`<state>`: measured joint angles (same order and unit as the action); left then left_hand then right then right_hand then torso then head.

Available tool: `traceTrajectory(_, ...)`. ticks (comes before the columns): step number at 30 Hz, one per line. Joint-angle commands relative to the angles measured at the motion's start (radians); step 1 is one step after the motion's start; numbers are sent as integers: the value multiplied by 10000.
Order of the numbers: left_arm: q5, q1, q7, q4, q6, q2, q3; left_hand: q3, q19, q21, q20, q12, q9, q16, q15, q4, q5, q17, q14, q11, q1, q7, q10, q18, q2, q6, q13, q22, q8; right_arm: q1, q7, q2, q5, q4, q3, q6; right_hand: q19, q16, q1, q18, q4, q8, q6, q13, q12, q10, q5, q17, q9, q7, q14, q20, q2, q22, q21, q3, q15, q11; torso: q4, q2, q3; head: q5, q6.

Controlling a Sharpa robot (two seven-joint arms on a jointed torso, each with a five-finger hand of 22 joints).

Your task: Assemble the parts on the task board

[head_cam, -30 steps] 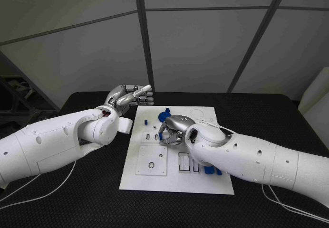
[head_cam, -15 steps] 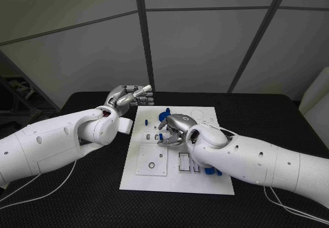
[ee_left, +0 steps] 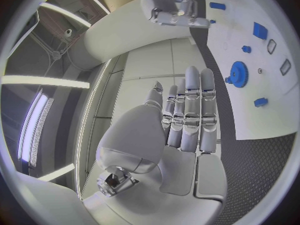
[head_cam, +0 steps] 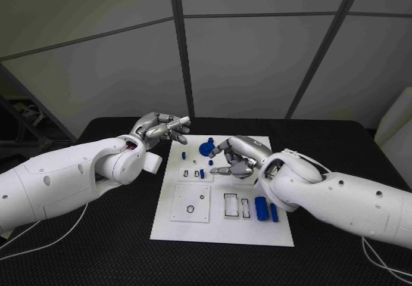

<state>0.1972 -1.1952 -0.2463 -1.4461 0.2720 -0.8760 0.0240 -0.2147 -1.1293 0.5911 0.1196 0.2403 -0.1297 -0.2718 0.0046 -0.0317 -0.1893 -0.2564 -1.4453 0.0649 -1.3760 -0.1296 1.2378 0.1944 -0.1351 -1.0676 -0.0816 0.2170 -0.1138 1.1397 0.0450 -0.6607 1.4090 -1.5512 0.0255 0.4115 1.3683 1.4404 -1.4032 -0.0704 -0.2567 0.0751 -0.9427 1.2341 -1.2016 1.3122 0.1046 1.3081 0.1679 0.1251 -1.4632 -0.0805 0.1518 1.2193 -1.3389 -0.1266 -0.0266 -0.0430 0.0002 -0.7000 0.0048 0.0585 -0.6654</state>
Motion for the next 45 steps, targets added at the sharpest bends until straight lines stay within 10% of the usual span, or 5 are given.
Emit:
traceTrajectory(1, 2068, -12, 2231, -8, -635, -41, 8, -269, -707, 1009, -406, 155, -176, -2186, -283, -20, 2, -1657, -645, -301, 138, 139, 542, -153, -6, -224, -280, 583, -16, 118, -1409, -441, -2502, -357, 180, -597, -168, -215, -157, -133, 129, -50, -55, -270, 288, -185, 56, 247, 24, 5, -399, 7, -24, -307, 243, -7, -55, -3, -29, 76, 22, 50, -16)
traceTrajectory(9, 4411, -86, 4828, -119, -1604, -78, 13, -926, -1439, 4298, -739, 1814, -1312, -9268, -725, -849, 204, -8972, -816, -651, 1121, 601, 1503, -545, 51, -766, -2402, 4321, -505, 568, -1629, -1525, -3923, -770, 747, -388, -137, -231, -165, -125, 170, -63, -68, -318, 324, -184, 85, 251, 38, -2, -413, 13, -43, -286, 246, 0, -61, 6, -61, 221, 94, 136, -141)
traceTrajectory(14, 6125, -312, 6374, -53, -2399, 220, 13, -1107, -1885, 6707, -863, 7642, -3437, -11744, -796, -1421, 1056, -11701, -940, -925, 1068, 605, 1624, -879, 85, -317, -9435, 7511, -1187, 848, -1618, -1808, -4283, -606, 830, -306, -141, -252, -165, -129, 182, -66, -72, -341, 342, -186, 99, 228, 43, -6, -411, 15, -46, -306, 264, 5, -64, 10, -68, 309, 122, 130, -247)
traceTrajectory(18, 6890, -473, 7172, 69, -2950, 571, -4, -1135, -2237, 7487, -943, 9279, -4656, -12350, -811, -1704, 1152, -12397, -1071, -874, 1116, 831, 1877, -1039, 84, -93, -11278, 8765, -1651, 922, -1635, -1880, -4373, -486, 849, -231, -124, -269, -169, -126, 202, -68, -87, -362, 352, -170, 125, 217, 52, -12, -419, 20, -64, -301, 268, 5, -69, 17, -54, 363, 146, 111, -316)
traceTrajectory(45, 7504, -1287, 8728, 1322, -4218, 2542, -951, -1159, -1811, 7304, -833, 8680, -6686, -11830, -813, -2386, 1104, -11888, -905, -809, 1099, 766, 1411, -962, 71, 538, -11455, 8405, -1914, 999, -1435, -1663, -4433, 11, 861, -159, -111, -320, -170, -130, 241, -70, -123, -406, 373, -142, 172, 168, 72, -24, -425, 30, -107, -330, 302, 2, -79, 31, -74, 340, 137, 190, -474)
